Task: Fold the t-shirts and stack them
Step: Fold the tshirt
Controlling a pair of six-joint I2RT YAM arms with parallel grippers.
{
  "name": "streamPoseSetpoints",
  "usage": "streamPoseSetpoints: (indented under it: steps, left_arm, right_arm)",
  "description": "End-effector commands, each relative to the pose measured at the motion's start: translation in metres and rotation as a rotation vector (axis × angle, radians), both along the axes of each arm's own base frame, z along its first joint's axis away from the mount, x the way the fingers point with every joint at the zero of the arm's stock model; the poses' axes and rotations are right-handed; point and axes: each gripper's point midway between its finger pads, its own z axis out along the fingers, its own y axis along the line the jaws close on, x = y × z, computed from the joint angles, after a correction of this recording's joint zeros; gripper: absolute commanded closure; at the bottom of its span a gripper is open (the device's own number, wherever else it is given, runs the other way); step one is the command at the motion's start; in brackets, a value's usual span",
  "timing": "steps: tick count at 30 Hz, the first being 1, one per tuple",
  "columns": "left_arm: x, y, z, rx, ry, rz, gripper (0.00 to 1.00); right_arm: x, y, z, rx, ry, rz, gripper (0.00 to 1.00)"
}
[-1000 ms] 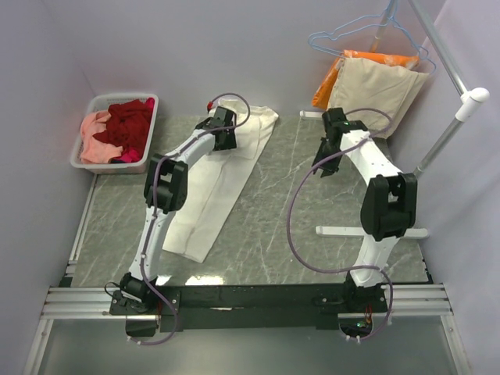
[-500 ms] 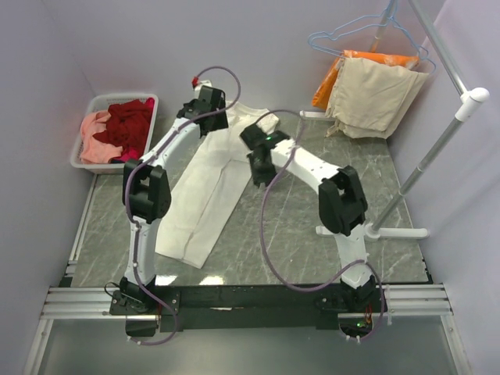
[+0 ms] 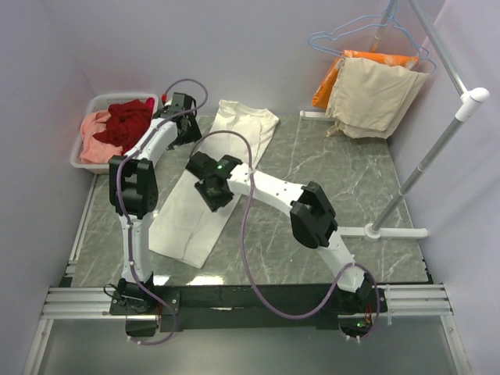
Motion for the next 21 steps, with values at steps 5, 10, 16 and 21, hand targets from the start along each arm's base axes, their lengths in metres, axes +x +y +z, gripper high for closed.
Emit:
streamPoseSetpoints:
  steps: [5, 10, 16, 21]
  left_arm:
    - [0.000, 0.001, 0.041, -0.093, -0.054, -0.022, 0.16]
    - [0.001, 0.000, 0.045, -0.095, -0.061, -0.025, 0.16]
    - [0.000, 0.003, 0.052, -0.083, -0.076, -0.022, 0.16]
    - [-0.003, 0.004, 0.052, -0.076, -0.076, -0.022, 0.16]
  right_arm:
    - [-0.022, 0.022, -0.024, -0.009, 0.094, 0.119, 0.58]
    - [-0.045, 0.017, -0.043, -0.033, 0.154, 0.156, 0.58]
    - [-0.083, -0.022, -0.068, -0.139, 0.243, 0.161, 0.59]
    - [-0.109, -0.081, -0.079, -0.231, 0.281, 0.123, 0.59]
